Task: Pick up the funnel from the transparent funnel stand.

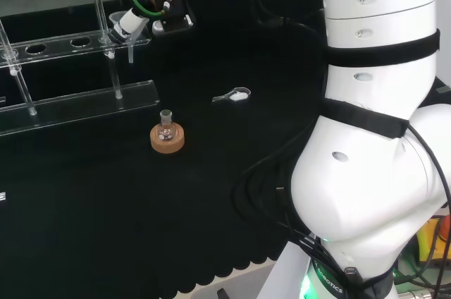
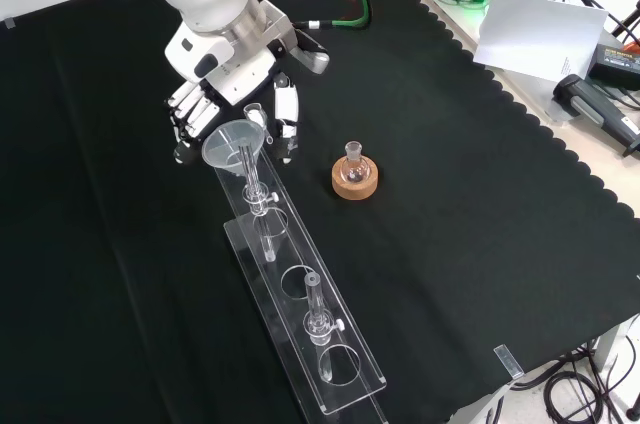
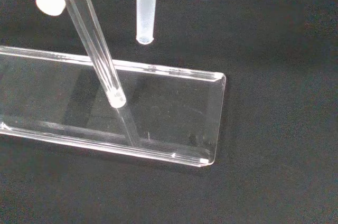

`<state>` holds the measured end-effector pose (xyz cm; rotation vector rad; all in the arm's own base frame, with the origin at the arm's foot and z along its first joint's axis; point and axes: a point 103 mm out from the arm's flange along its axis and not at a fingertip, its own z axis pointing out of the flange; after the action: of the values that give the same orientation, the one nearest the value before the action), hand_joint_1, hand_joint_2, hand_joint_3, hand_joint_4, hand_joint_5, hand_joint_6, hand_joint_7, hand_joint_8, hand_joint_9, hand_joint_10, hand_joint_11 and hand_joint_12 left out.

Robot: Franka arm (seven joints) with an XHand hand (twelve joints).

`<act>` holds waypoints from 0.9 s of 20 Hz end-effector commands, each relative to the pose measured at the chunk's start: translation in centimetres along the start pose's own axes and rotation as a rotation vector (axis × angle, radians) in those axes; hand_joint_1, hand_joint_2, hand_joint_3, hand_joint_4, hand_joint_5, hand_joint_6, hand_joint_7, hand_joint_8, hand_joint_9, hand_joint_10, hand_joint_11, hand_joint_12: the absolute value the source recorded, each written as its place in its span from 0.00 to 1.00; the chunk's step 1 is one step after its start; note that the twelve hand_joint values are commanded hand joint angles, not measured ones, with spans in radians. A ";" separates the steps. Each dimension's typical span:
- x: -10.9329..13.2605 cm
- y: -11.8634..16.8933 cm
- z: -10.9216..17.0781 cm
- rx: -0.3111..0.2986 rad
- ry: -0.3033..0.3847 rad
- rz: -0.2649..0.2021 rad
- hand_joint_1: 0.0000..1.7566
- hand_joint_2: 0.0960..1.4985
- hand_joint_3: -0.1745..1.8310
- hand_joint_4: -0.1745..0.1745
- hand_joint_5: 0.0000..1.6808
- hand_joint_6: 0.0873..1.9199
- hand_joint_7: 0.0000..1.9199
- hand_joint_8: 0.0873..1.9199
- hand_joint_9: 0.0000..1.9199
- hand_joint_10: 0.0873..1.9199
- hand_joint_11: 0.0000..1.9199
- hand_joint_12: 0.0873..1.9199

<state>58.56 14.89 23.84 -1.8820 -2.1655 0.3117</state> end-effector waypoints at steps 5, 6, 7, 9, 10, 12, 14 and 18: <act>0.0 -0.1 -0.2 -0.044 -0.016 0.007 0.38 0.48 0.14 0.51 0.20 0.00 0.25 0.27 0.13 0.41 0.00 0.62; 0.0 0.0 -0.2 -0.050 -0.024 0.006 0.39 0.49 0.14 0.51 0.21 0.00 0.27 0.27 0.14 0.41 0.00 0.63; 0.1 0.0 -0.2 -0.056 -0.032 0.006 0.40 0.49 0.15 0.51 0.22 0.00 0.28 0.26 0.15 0.40 0.00 0.63; 0.1 0.0 -0.2 -0.068 -0.039 0.005 0.42 0.49 0.16 0.51 0.24 0.00 0.31 0.25 0.17 0.39 0.00 0.65; 0.1 0.0 -0.2 -0.071 -0.043 0.006 0.44 0.49 0.18 0.51 0.26 0.00 0.33 0.25 0.19 0.38 0.00 0.66; 0.2 0.0 -0.1 -0.075 -0.055 0.006 0.46 0.46 0.24 0.52 0.31 0.00 0.37 0.23 0.22 0.35 0.00 0.68; 0.2 0.0 -0.1 -0.079 -0.060 0.006 0.47 0.43 0.31 0.53 0.35 0.00 0.40 0.23 0.25 0.33 0.00 0.70; 0.2 0.0 0.0 -0.094 -0.075 0.009 0.49 0.40 0.38 0.55 0.42 0.00 0.44 0.25 0.29 0.31 0.00 0.72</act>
<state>58.58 15.05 23.82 -1.9467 -2.2445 0.2898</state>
